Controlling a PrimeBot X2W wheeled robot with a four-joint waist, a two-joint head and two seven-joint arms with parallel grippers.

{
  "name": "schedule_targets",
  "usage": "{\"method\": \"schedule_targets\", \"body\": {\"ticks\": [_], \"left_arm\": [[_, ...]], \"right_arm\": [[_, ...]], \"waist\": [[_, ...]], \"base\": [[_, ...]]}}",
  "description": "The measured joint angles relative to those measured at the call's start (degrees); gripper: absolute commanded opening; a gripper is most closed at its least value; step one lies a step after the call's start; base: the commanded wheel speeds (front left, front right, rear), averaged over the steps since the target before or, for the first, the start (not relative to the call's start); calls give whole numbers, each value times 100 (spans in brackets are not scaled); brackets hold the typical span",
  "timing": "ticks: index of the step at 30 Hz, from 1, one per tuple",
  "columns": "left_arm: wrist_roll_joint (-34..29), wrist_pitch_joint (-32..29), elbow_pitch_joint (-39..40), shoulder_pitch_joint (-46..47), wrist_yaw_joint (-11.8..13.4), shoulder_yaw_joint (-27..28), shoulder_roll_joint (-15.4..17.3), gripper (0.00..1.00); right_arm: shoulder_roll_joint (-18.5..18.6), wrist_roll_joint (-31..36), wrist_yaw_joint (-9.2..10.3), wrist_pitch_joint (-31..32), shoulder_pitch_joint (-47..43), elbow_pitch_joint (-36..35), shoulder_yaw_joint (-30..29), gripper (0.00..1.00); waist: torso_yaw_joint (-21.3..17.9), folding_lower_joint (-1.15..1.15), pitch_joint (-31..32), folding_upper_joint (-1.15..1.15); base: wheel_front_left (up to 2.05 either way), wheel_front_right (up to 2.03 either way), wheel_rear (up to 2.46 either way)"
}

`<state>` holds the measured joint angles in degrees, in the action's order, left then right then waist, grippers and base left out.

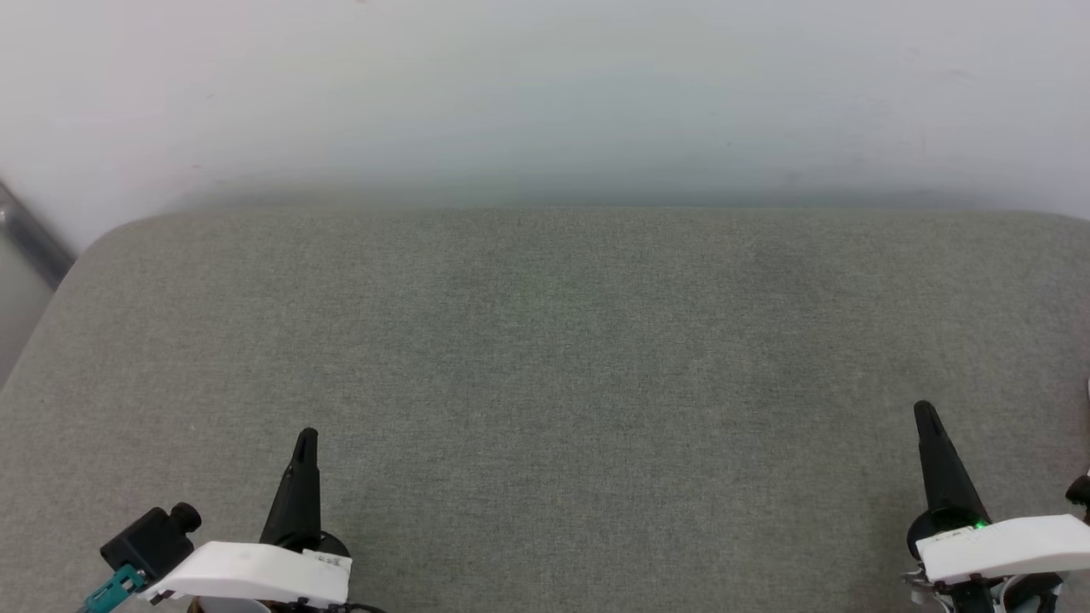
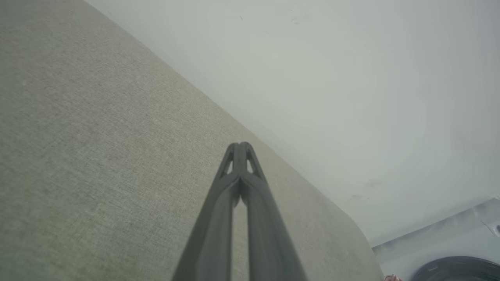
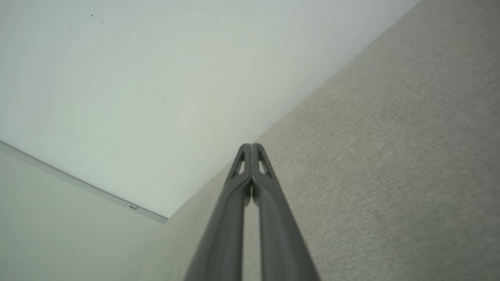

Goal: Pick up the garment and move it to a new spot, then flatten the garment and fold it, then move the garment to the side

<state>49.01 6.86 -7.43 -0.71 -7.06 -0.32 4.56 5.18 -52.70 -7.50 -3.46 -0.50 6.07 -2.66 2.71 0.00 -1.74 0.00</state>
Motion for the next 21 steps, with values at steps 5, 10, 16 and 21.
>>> {"method": "schedule_targets", "body": {"ticks": [5,10,16,21], "left_arm": [[381,-96,-43,64,-1,29,7,0],[742,-168,-94,105,-1,54,13,0],[1147,-276,-156,156,-4,87,16,0],[1467,-353,-200,214,-9,111,16,0]], "right_arm": [[-2,-339,0,57,52,62,-14,0],[-8,-661,0,146,79,127,-33,0],[-16,-1025,0,209,160,192,-49,0],[-24,-1313,0,275,193,252,-64,0]], "waist": [[-16,0,9,0],[-32,0,18,0],[-52,0,29,0],[-68,0,39,0]], "base": [[0,0,0],[0,0,0],[0,0,0],[0,0,0]]}}
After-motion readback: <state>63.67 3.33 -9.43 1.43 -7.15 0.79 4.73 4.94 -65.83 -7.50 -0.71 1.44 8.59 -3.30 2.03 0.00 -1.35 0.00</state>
